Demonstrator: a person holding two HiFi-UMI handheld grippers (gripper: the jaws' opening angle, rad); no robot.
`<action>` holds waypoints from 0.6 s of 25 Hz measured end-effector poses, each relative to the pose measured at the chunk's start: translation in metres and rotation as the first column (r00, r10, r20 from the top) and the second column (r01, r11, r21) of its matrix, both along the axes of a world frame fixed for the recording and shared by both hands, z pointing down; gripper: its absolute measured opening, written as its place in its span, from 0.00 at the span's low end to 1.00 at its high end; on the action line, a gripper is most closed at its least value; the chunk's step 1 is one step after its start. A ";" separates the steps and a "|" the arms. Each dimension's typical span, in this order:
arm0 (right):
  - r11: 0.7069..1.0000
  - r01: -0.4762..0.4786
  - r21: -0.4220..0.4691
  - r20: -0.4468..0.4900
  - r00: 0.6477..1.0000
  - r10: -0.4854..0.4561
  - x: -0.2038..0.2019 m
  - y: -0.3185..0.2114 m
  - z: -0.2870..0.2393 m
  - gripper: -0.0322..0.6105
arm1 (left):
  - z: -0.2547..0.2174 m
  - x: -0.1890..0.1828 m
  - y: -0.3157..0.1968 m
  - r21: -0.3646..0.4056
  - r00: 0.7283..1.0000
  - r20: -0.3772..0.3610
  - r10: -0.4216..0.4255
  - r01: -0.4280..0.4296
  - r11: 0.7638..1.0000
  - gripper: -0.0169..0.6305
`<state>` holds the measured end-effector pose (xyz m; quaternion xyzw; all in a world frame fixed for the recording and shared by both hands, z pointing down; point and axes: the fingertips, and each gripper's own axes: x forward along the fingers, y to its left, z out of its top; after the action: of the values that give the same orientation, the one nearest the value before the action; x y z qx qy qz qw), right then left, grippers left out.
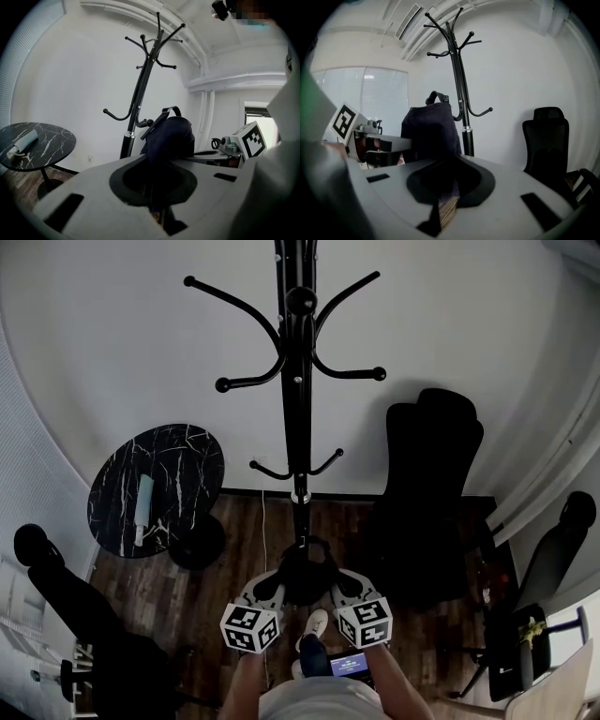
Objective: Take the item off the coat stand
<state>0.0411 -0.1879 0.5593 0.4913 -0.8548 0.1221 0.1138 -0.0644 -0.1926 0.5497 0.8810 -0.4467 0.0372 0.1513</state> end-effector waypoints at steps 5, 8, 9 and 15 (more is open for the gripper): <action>0.999 0.007 0.033 0.012 1.000 -0.007 0.001 0.005 -0.014 0.09 | -0.017 0.001 0.007 0.042 1.000 -0.026 0.000 0.001 0.999 0.07; 0.999 0.009 0.048 0.017 1.000 -0.009 -0.001 0.009 -0.021 0.09 | -0.023 0.000 0.012 0.070 0.999 -0.032 0.002 0.001 0.998 0.07; 0.999 0.010 0.050 0.019 1.000 -0.011 -0.001 0.011 -0.023 0.09 | -0.024 -0.001 0.013 0.075 0.999 -0.032 0.001 0.001 0.997 0.07; 0.998 0.014 0.059 0.021 1.000 -0.015 -0.004 0.015 -0.026 0.09 | -0.031 -0.003 0.019 0.092 1.000 -0.018 -0.003 0.005 0.996 0.07</action>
<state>0.0372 -0.1731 0.5328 0.4869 -0.8627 0.1015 0.0913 -0.0669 -0.1733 0.5191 0.8864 -0.4484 0.0083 0.1146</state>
